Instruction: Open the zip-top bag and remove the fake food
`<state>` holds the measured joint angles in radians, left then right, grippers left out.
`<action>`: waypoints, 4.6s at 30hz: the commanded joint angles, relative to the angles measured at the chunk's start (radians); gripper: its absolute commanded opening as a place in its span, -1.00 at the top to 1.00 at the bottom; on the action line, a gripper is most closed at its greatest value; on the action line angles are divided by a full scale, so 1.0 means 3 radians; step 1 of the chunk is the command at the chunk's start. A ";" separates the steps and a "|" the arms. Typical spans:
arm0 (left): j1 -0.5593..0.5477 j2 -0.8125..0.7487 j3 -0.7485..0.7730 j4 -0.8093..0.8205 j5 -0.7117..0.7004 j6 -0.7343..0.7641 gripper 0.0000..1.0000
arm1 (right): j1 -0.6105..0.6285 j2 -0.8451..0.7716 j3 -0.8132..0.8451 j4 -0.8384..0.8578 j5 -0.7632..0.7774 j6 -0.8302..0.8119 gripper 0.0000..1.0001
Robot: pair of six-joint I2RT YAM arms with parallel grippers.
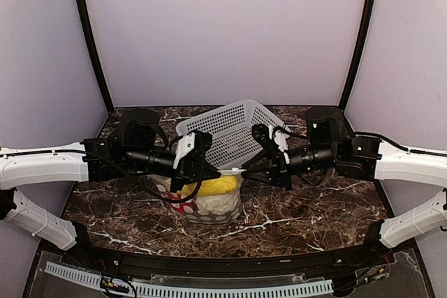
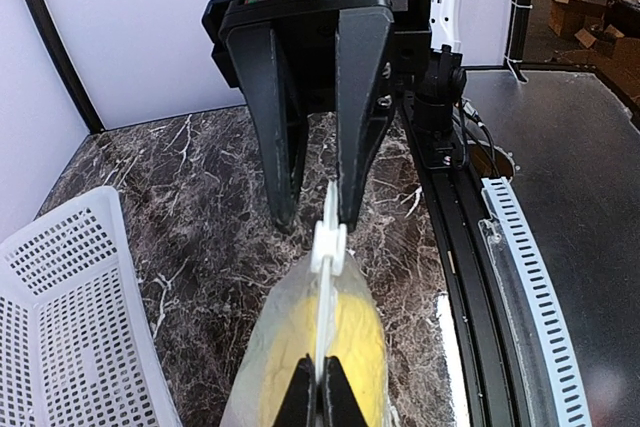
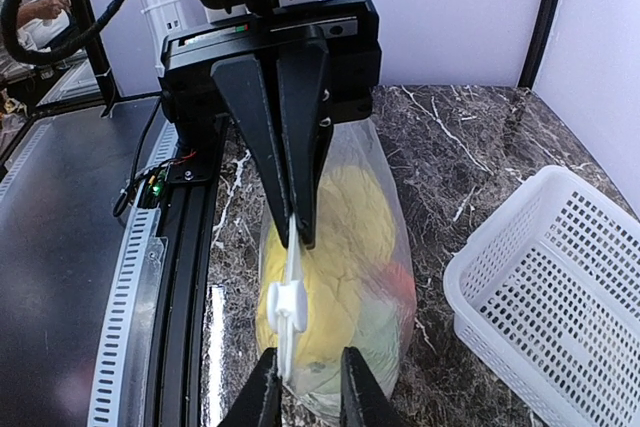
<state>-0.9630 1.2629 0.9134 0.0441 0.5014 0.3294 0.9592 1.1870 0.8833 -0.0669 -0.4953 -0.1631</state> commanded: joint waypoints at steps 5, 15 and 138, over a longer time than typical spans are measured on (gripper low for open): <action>-0.0006 -0.0046 0.0008 0.0138 0.0038 -0.0014 0.98 | -0.0017 0.0092 0.0139 -0.0013 -0.0040 -0.0038 0.92; -0.0009 -0.0043 0.0024 0.0188 -0.0092 0.0025 -0.19 | -0.0012 0.0099 0.0153 -0.0082 -0.0073 -0.0105 1.00; 0.0301 0.0305 0.0764 -0.0984 -0.0473 0.0154 0.11 | -0.0360 -0.0848 -0.0117 -0.0751 0.0035 0.0105 1.00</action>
<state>-0.8646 1.3533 1.1038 -0.2363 0.3771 0.3614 0.8391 0.9535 0.8394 -0.3157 -0.4751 -0.1223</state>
